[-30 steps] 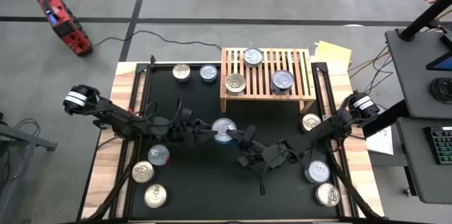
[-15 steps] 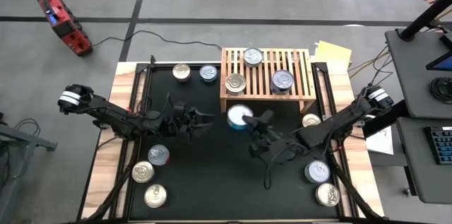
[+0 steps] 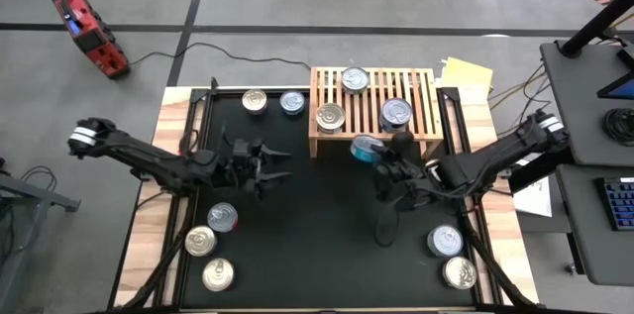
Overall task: Stack canned seafood by type on shelf
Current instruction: Put the yellow-blue tuna can on the shelf
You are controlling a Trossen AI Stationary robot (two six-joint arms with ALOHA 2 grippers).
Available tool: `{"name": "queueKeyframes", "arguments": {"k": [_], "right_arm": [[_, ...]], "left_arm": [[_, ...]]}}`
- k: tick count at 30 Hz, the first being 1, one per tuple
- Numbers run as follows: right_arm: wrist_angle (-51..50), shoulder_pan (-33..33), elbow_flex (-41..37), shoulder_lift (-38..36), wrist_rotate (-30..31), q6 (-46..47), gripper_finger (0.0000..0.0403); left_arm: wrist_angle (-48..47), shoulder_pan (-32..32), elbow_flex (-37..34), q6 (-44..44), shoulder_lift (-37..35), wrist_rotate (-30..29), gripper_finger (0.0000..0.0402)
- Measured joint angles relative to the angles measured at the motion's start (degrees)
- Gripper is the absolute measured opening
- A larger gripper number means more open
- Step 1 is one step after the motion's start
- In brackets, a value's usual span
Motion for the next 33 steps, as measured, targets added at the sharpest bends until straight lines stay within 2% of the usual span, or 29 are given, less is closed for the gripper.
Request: {"name": "queueKeyframes", "arguments": {"k": [6,22,33], "right_arm": [[0.18,-1.85,0.02,0.83,0.17,-0.81,0.0132],[1.90,-12.28,0.02,8.85,0.92,-4.92,0.0132],[5.57,-15.19,0.13,11.35,1.45,-7.66,0.0132]], "left_arm": [[-2.11,0.00,0.35,0.51,-0.46,-1.40,0.0291],[-3.42,-0.01,0.33,1.76,-0.31,-1.50,0.0291],[-4.59,-0.01,0.33,1.76,-0.24,-1.54,0.0291]]}}
